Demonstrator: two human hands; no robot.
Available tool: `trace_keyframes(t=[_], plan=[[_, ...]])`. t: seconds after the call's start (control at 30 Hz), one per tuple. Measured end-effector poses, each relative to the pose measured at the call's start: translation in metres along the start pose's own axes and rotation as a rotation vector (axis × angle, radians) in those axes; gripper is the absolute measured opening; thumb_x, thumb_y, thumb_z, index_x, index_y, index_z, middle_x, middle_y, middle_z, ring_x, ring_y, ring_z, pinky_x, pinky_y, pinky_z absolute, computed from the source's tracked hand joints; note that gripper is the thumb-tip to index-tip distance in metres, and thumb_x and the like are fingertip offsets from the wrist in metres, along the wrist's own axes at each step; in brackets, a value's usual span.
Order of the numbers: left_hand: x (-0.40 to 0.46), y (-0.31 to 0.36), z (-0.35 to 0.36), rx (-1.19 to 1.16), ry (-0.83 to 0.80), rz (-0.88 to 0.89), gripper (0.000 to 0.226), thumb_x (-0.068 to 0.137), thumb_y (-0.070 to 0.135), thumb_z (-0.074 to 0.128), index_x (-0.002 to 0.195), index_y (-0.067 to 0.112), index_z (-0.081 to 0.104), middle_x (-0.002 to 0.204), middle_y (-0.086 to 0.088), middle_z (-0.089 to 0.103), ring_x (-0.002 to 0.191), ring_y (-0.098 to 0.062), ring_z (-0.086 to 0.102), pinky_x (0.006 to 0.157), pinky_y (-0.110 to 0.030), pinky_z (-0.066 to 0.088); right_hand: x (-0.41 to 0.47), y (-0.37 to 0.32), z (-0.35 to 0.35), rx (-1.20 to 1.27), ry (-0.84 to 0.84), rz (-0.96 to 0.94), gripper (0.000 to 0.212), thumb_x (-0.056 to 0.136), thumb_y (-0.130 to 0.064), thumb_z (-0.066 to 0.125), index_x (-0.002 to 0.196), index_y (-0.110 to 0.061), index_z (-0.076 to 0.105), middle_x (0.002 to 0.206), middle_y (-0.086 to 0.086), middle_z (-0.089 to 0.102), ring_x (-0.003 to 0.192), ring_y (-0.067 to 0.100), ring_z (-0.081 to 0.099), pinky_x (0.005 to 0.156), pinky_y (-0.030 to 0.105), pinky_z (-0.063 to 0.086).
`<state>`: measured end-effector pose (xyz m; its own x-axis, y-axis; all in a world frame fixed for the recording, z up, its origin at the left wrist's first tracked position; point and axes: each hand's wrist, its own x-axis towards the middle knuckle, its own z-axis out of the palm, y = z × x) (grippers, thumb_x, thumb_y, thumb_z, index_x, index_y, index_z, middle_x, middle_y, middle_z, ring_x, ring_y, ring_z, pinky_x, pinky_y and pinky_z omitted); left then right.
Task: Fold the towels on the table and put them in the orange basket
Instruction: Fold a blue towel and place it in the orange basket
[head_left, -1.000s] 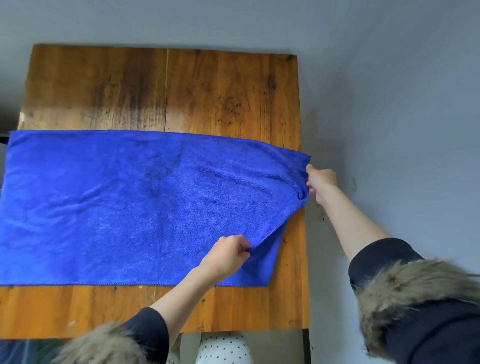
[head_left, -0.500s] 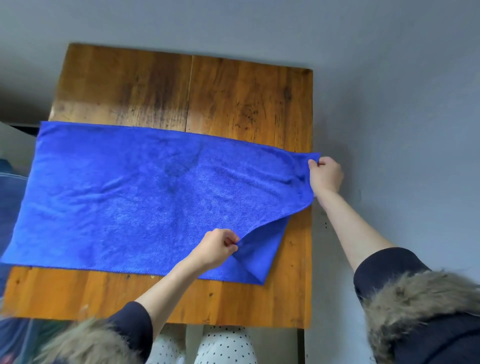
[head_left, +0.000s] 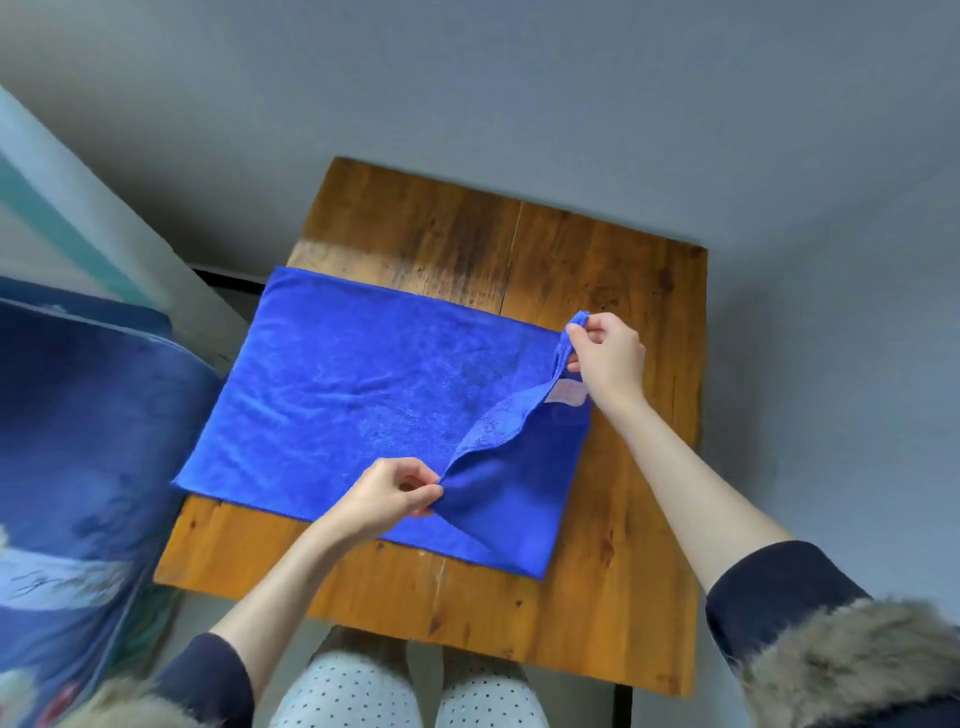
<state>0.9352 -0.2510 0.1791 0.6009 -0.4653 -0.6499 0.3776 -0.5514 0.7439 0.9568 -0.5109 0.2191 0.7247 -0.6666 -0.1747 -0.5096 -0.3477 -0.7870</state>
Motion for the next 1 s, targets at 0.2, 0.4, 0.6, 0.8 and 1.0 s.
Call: trace_keyframes(t=[0.2,0.4,0.6,0.8,1.0], plan=[[-0.035,-0.015,-0.101,-0.191,0.029,0.032,0.014,0.086,0.001,0.061,0.074,0.006,0.062,0.066,-0.002,0.065,0.056,-0.011,0.055,0.064,-0.018,0.051,-0.018,-0.086,0.075,0.055,-0.089,-0.089,0.014,0.092,-0.018,0.056,0.099,-0.006,0.062,0.086,0.005,0.065,0.072,0.016,0.064,0.053,0.013,0.051],[-0.051,-0.053,-0.183,-0.358,0.129,-0.056,0.015,0.086,0.0,0.06,0.073,0.007,0.058,0.065,-0.001,0.058,0.056,-0.014,0.056,0.06,-0.019,0.049,-0.026,-0.152,0.16,0.119,-0.201,-0.096,0.01,0.091,-0.014,0.057,0.095,-0.007,0.062,0.083,0.005,0.065,0.062,0.01,0.062,0.058,0.017,0.055],[-0.027,-0.099,-0.211,-0.317,0.44,-0.224,0.009,0.088,0.005,0.057,0.082,0.007,0.063,0.071,-0.006,0.059,0.061,-0.015,0.053,0.058,-0.021,0.045,-0.017,-0.157,0.228,0.156,-0.292,0.051,0.011,0.091,-0.012,0.054,0.098,-0.007,0.061,0.081,0.002,0.064,0.058,0.006,0.061,0.057,0.015,0.054],[0.014,-0.12,-0.204,-0.065,0.512,-0.359,0.024,0.087,0.011,0.056,0.109,0.008,0.063,0.096,-0.007,0.063,0.098,-0.026,0.06,0.083,-0.028,0.042,0.004,-0.111,0.247,-0.284,-0.4,-0.013,0.032,0.095,-0.022,0.043,0.122,-0.01,0.056,0.122,0.006,0.06,0.11,0.02,0.052,0.087,0.028,0.041],[0.022,-0.131,-0.186,0.182,0.43,-0.344,0.044,0.089,0.012,0.054,0.131,0.005,0.046,0.128,-0.014,0.05,0.121,-0.027,0.046,0.098,-0.031,0.034,0.014,-0.038,0.227,-0.853,-0.691,-0.099,0.055,0.098,-0.029,0.041,0.149,-0.017,0.021,0.158,0.007,0.006,0.145,0.028,0.003,0.114,0.047,0.02]])
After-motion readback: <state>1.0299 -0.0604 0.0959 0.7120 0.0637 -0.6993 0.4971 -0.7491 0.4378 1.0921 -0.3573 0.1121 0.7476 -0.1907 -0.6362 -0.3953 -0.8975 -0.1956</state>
